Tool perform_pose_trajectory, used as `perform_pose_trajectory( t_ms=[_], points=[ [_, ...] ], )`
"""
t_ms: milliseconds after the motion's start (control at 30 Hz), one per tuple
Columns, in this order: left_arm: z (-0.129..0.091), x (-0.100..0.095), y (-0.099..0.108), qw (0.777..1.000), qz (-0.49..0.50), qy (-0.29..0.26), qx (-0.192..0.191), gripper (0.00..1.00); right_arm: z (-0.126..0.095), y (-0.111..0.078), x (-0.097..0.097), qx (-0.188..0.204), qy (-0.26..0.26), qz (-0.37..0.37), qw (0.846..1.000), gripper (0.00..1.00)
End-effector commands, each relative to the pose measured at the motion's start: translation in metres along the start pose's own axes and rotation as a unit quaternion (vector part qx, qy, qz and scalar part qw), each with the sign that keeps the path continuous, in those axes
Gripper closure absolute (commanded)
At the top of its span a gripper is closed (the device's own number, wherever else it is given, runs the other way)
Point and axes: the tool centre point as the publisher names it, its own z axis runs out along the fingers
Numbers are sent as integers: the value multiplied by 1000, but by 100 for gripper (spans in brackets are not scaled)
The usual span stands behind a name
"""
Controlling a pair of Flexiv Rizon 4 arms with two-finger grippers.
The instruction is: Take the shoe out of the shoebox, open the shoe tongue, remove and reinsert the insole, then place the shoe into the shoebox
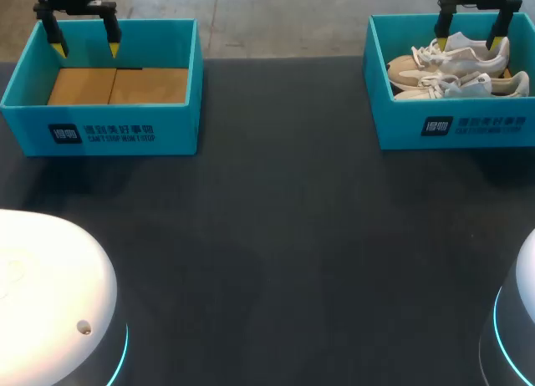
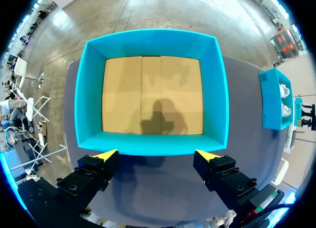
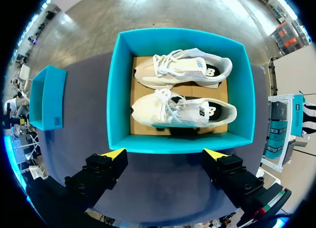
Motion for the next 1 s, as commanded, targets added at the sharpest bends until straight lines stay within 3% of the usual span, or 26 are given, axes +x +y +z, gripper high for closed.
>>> perform_pose_trajectory(
  t_ms=[33, 633, 1000],
  points=[
    [0, 0, 0, 1000, 0, 0, 0, 0, 0, 0, 0, 0, 0, 0, 1000, 0],
    [0, 0, 0, 1000, 0, 0, 0, 0, 0, 1, -1, 0, 0, 0, 1000, 0],
    [0, 0, 0, 1000, 0, 0, 0, 0, 6, 10, -45, -8, -15, 9, 1000, 0]
  ],
)
